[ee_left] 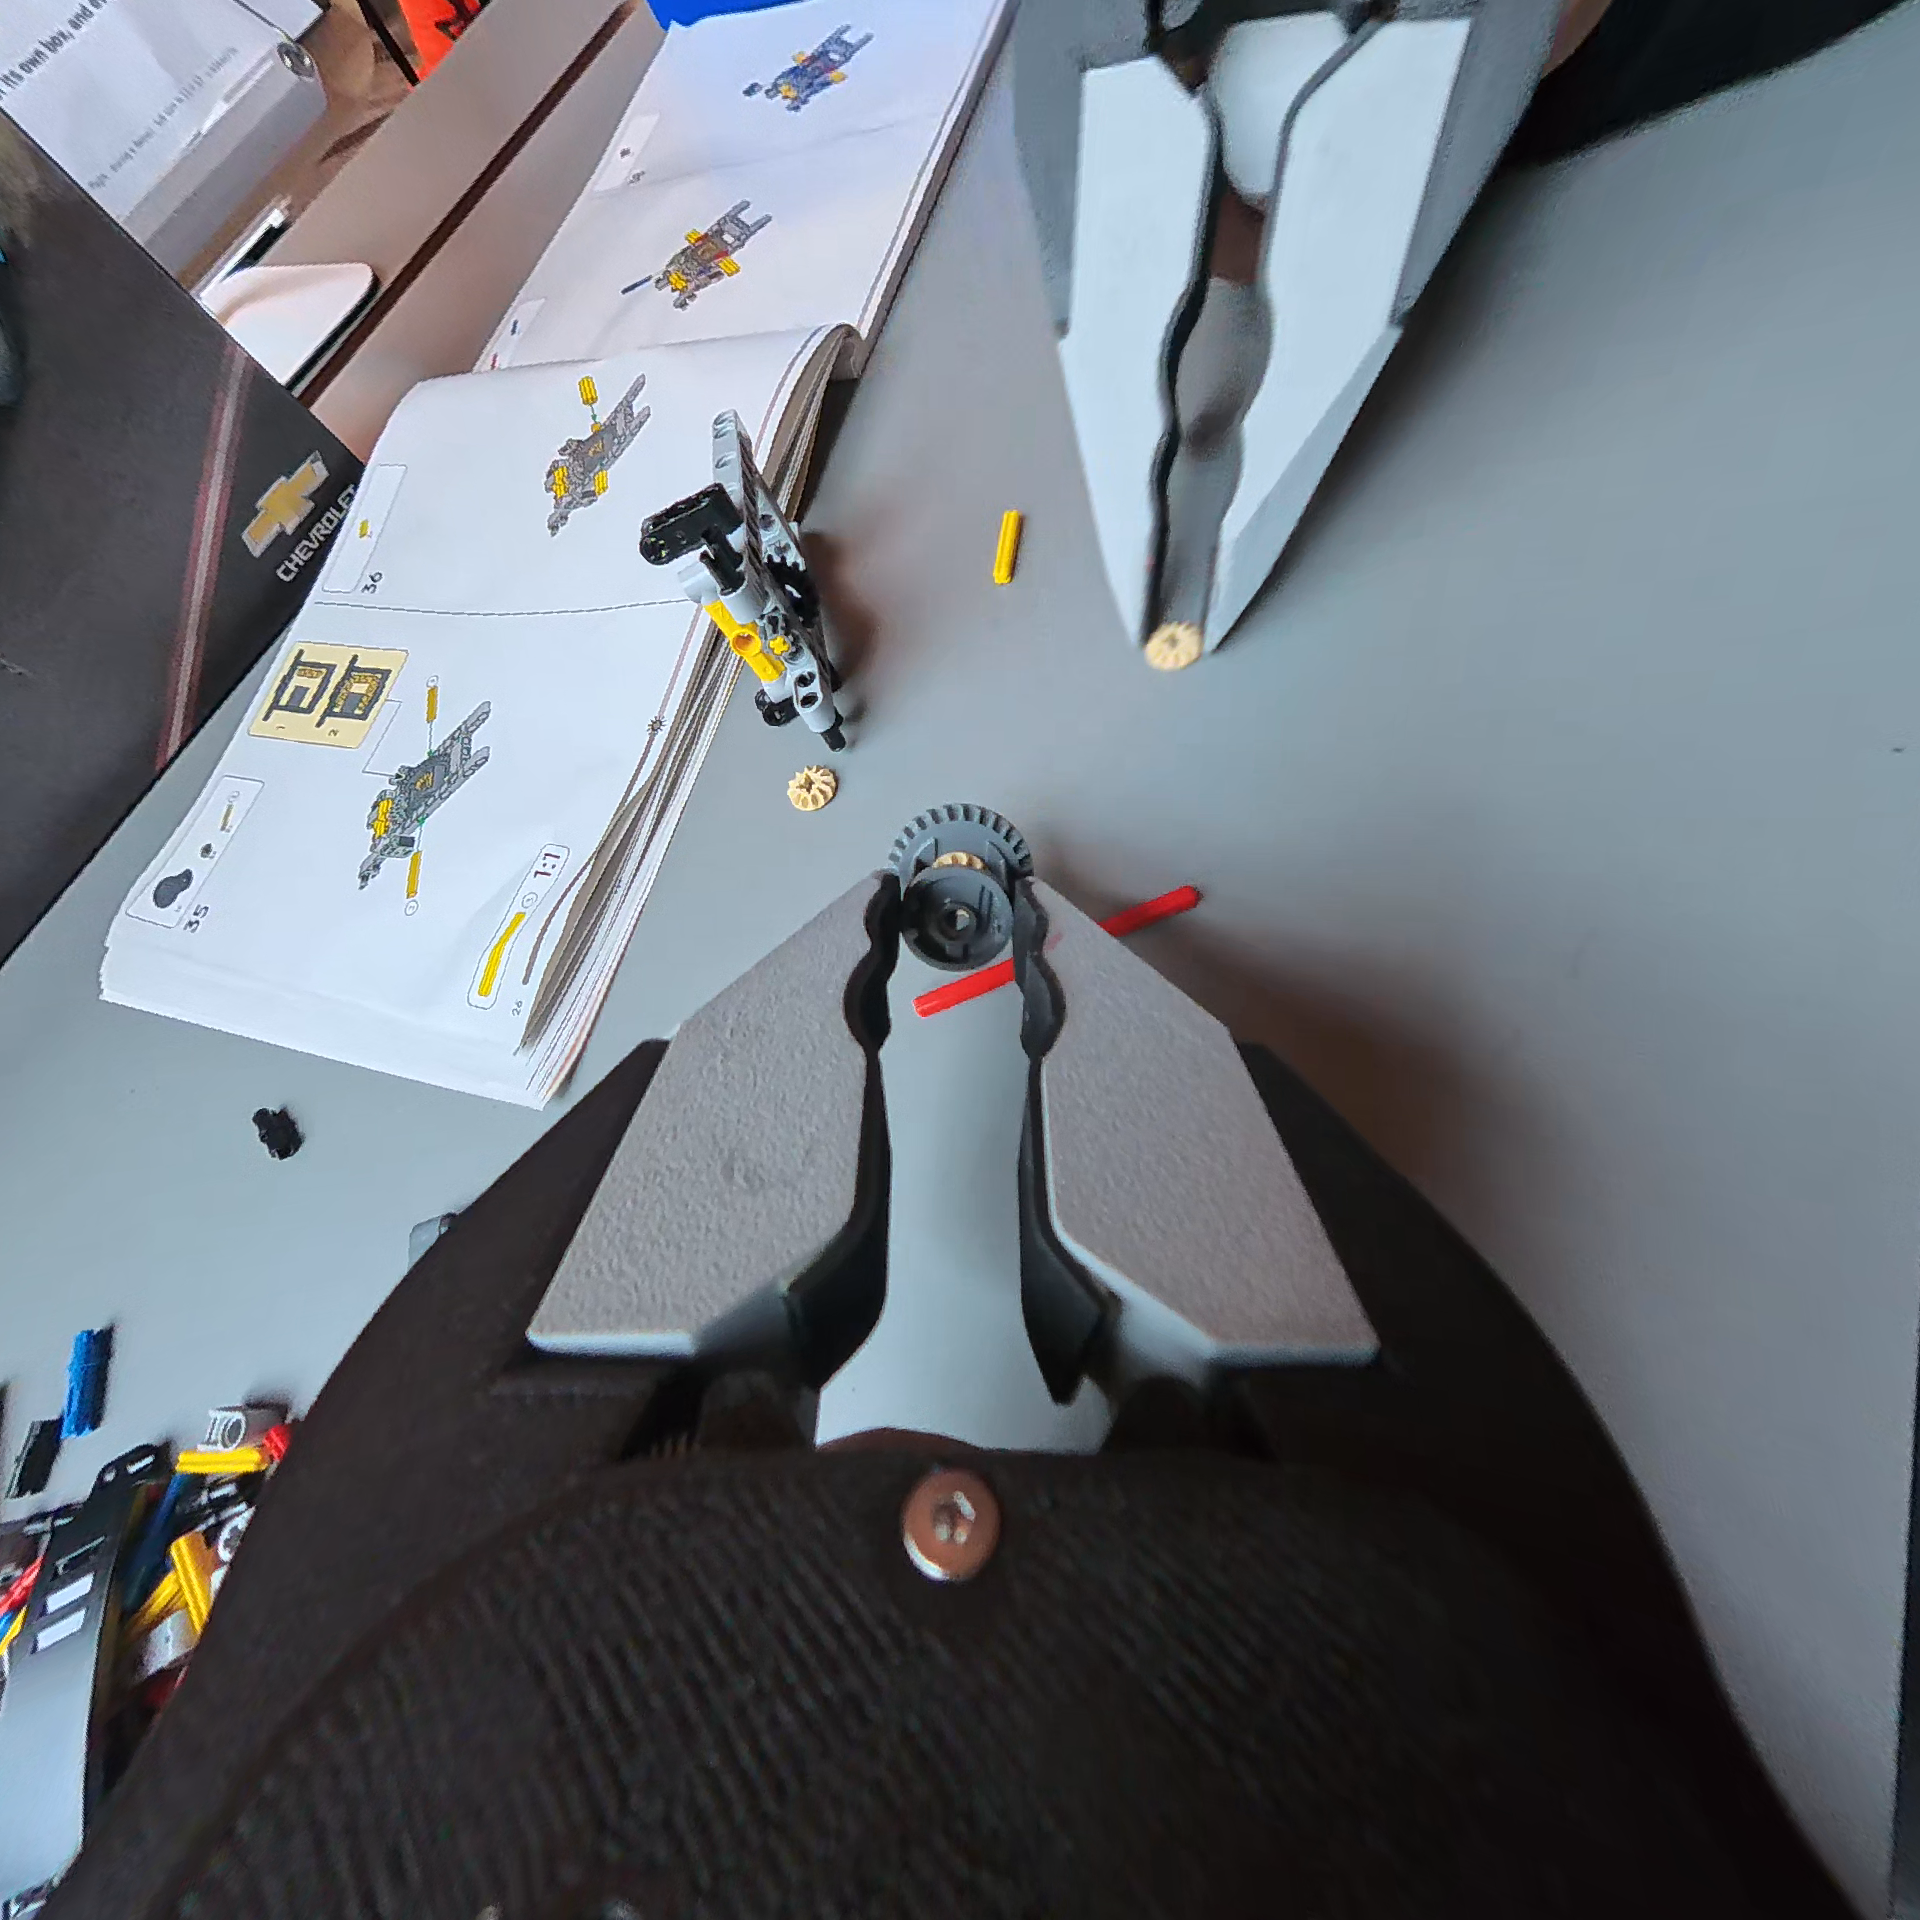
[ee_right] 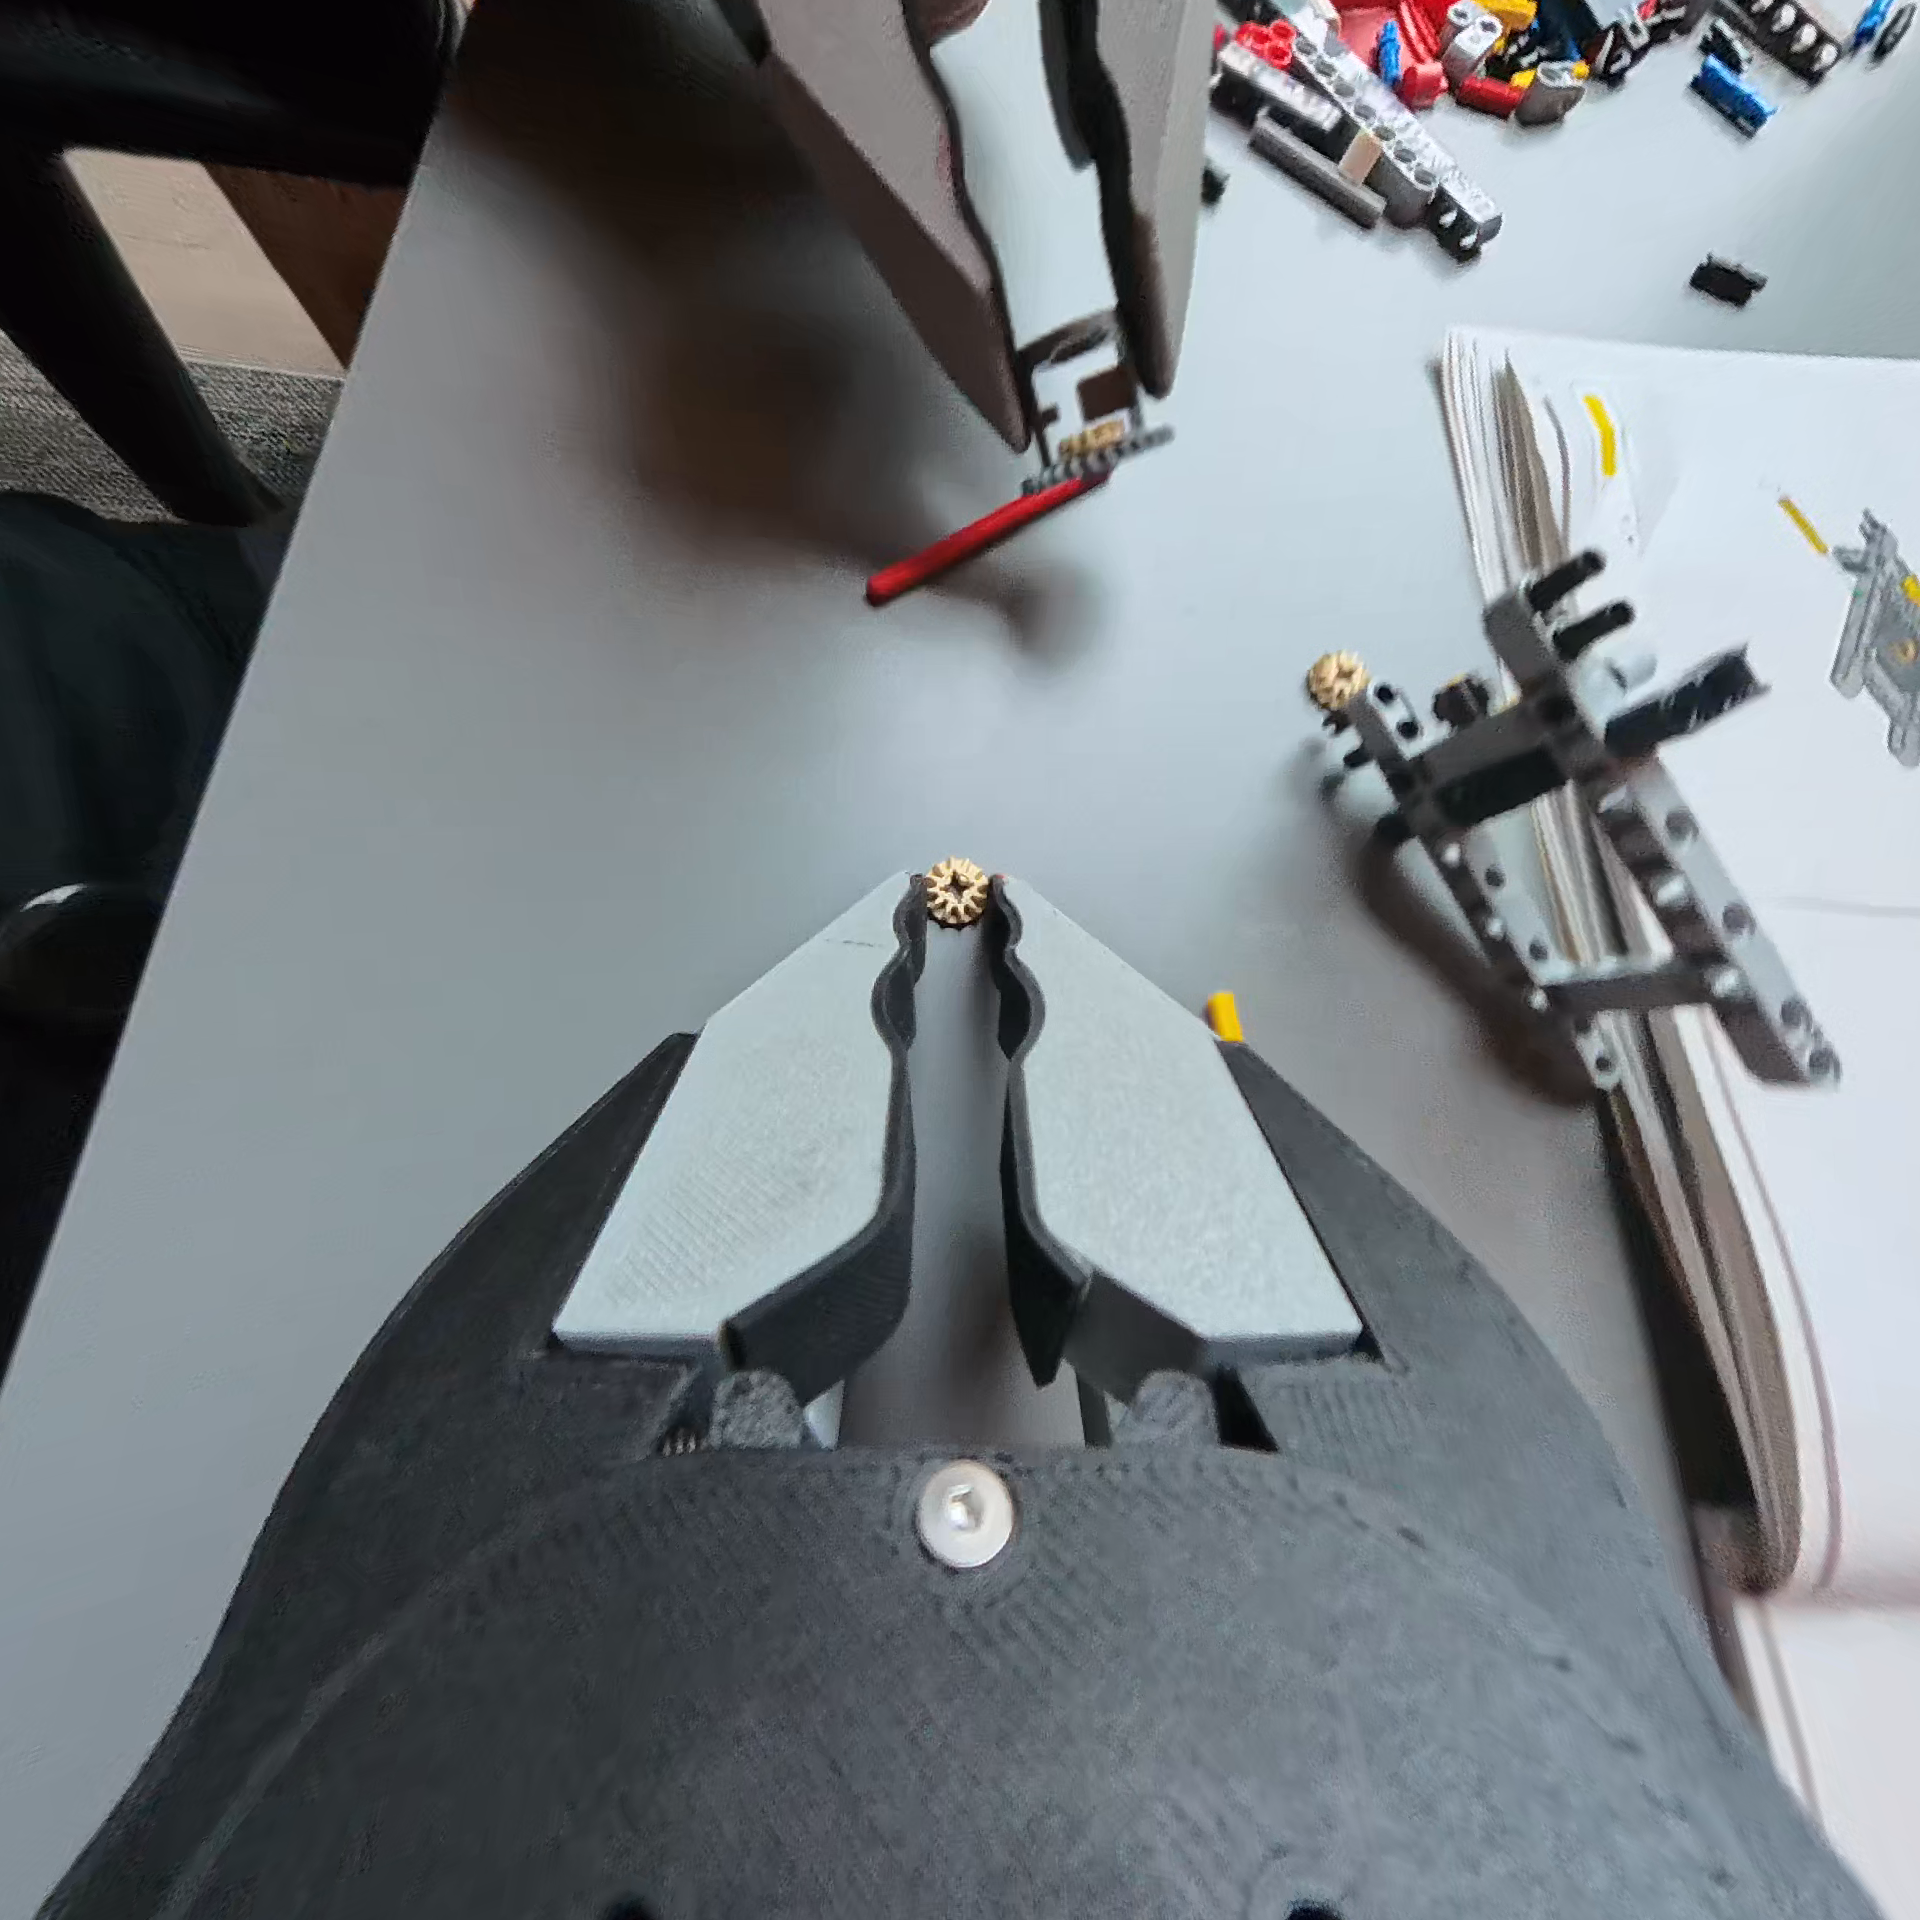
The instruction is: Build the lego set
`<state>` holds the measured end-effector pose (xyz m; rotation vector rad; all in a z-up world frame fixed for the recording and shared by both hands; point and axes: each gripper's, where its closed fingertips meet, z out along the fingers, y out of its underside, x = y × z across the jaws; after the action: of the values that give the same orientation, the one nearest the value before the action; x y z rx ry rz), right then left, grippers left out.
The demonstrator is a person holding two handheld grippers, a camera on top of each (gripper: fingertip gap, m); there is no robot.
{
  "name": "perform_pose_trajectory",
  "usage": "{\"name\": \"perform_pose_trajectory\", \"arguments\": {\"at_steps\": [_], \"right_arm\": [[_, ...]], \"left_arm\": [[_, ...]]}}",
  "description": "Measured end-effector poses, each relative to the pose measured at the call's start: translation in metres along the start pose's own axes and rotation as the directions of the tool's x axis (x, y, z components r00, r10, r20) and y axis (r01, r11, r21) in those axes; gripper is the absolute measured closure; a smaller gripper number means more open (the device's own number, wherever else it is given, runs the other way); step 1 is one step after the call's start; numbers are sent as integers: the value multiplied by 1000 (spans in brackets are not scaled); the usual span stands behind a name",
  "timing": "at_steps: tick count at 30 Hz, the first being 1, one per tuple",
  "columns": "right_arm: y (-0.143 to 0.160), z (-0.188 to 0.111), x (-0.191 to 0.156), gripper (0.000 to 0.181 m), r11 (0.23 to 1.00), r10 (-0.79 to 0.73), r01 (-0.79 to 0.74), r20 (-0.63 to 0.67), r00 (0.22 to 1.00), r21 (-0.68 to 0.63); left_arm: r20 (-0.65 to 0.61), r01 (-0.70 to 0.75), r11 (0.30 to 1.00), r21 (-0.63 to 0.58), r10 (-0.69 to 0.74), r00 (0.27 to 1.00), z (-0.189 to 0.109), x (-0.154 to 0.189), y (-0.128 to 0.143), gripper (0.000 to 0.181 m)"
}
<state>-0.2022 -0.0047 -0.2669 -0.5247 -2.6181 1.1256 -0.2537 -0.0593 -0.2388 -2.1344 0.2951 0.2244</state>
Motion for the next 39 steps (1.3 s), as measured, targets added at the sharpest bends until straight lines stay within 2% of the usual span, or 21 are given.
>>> {"name": "perform_pose_trajectory", "arguments": {"at_steps": [4, 10, 16, 20, 30, 35, 39], "right_arm": [[10, -13, -6, 173, 1000, -6, 6, -26, 1000, 6], [7, -9, -9, 173, 1000, -10, 10, -4, 1000, 2], [7, -10, -10, 173, 1000, 4, -4, 19, 1000, 5], [7, -10, -11, 173, 1000, -3, 3, 20, 1000, 5], [7, -10, -10, 173, 1000, 7, -7, 21, 1000, 6], [5, -12, -9, 173, 999, 34, -35, 32, 999, 29], [7, -11, -9, 170, 999, 36, -37, 33, 999, 14]], "left_arm": [[-6, -25, 999, 38, 25, 1000, 1, 3, -7, 163], [-38, -70, 997, 44, 71, 997, 5, 16, -12, 163], [-50, -135, 974, 180, 146, 988, -1, 25, -32, 163], [-48, -146, 968, 206, 159, 986, 0, 27, -37, 163], [-37, -173, 970, 170, 182, 983, 5, 28, -33, 163], [-29, -211, 972, 104, 215, 976, 16, 32, -29, 163], [-21, -228, 968, 107, 231, 973, 21, 35, -34, 163]]}}
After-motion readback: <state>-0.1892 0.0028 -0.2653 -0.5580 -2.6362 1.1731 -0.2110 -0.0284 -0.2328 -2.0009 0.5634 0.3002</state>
